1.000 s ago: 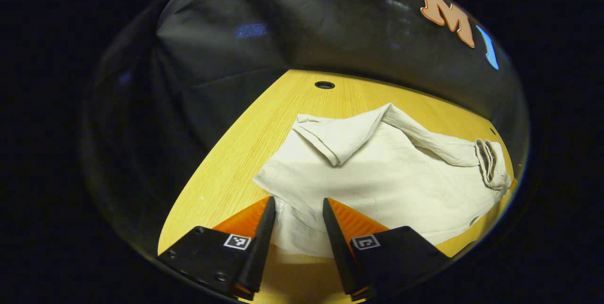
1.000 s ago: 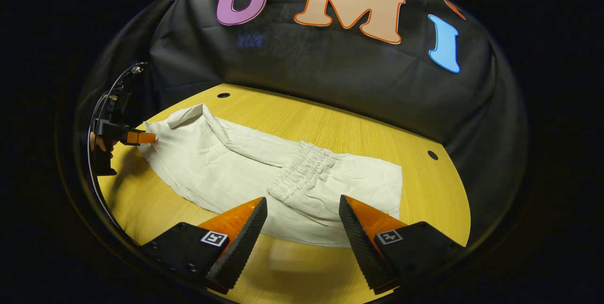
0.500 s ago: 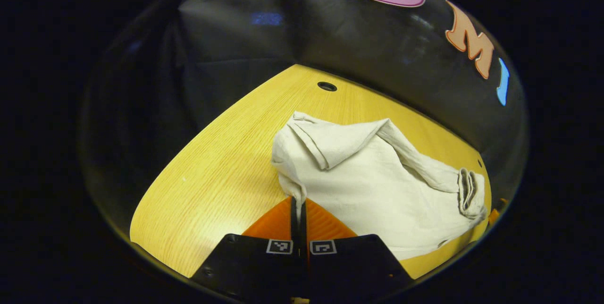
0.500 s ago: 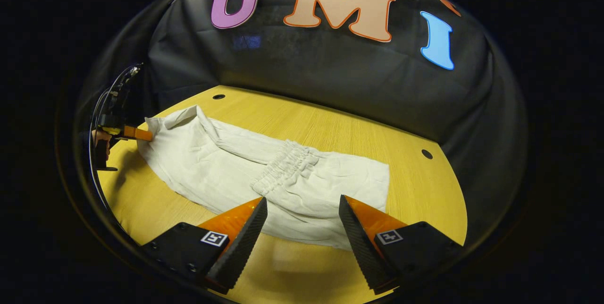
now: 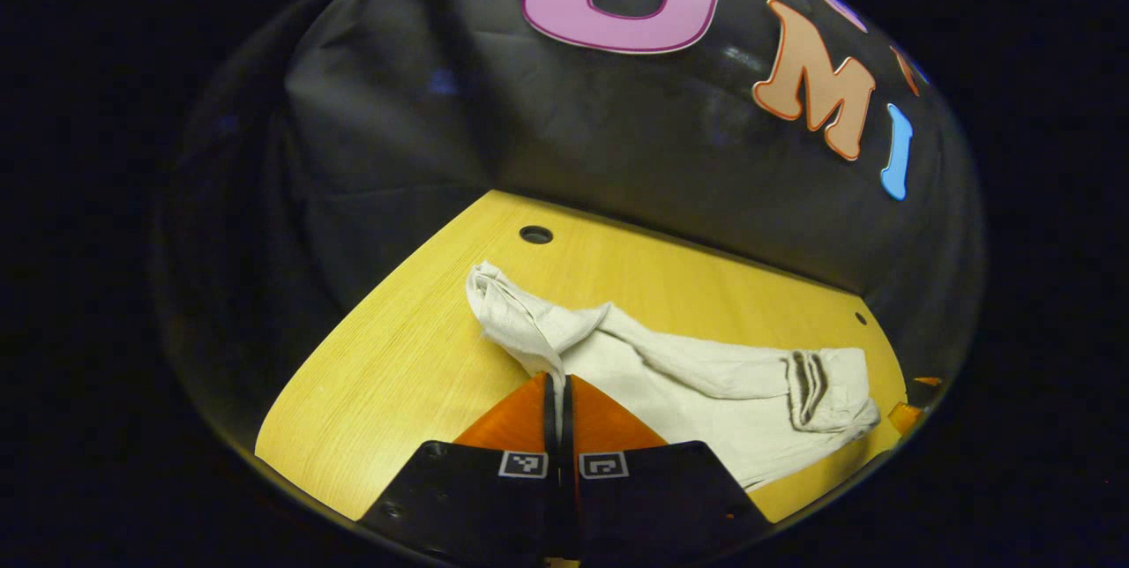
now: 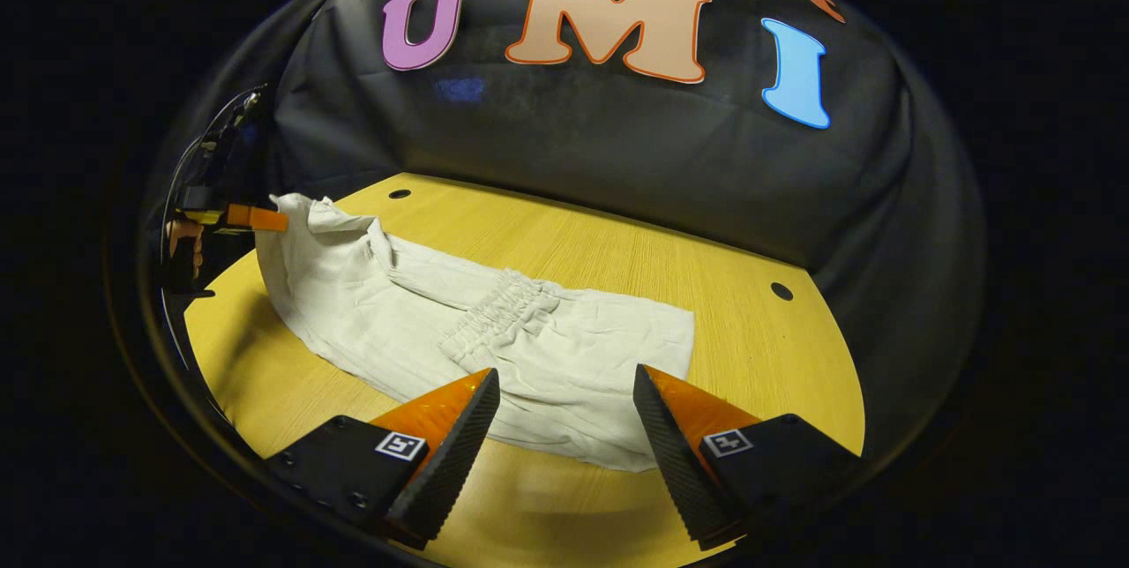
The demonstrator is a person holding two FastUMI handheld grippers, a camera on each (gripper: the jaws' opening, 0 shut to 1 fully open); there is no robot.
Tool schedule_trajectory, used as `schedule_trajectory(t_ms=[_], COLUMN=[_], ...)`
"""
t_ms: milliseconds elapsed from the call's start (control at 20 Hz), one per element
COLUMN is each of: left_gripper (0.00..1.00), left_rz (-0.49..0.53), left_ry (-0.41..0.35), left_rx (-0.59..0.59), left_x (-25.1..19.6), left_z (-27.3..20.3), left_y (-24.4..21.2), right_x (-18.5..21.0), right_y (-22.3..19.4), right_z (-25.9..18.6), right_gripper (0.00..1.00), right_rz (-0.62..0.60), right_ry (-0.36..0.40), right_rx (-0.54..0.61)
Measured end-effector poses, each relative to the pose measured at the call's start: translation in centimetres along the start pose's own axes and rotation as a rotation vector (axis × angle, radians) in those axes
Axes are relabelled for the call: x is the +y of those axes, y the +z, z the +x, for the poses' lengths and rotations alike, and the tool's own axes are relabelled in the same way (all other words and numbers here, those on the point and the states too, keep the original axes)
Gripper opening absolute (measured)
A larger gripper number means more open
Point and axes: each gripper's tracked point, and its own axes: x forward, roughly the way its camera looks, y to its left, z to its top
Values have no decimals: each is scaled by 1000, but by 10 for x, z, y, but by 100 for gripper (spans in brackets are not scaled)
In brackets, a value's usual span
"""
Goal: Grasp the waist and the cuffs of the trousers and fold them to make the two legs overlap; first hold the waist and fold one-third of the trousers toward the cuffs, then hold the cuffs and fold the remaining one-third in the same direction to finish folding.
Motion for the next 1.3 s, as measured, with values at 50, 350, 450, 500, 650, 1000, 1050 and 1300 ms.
schedule_trajectory(t_ms=[50, 350, 450, 500, 650, 1000, 1050, 1300], left_gripper=[0, 0, 0, 0, 0, 0, 0, 0], left_rz=[-1, 39, 48, 52, 84, 144, 153, 186], left_ry=[-22, -89, -113, -123, -183, -270, -279, -340], left_rx=[-24, -80, -86, -85, -94, -83, -80, -71], left_x=[-19, -86, -111, -122, -173, -247, -255, -304], left_z=[-3, -5, -1, 0, 2, 4, 7, 10], left_y=[12, 37, 38, 38, 42, 44, 44, 39], right_x=[-8, -38, -49, -55, -81, -125, -130, -148], right_y=[0, -7, -11, -14, -24, -42, -43, -54], right_z=[-4, -17, -21, -23, -34, -53, -52, -61], right_gripper=[98, 98, 98, 99, 98, 99, 98, 99], right_rz=[6, 35, 46, 52, 80, 127, 132, 145], right_ry=[1, -8, -15, -19, -43, -91, -96, -111], right_rx=[-9, -25, -27, -26, -25, -24, -23, -18])
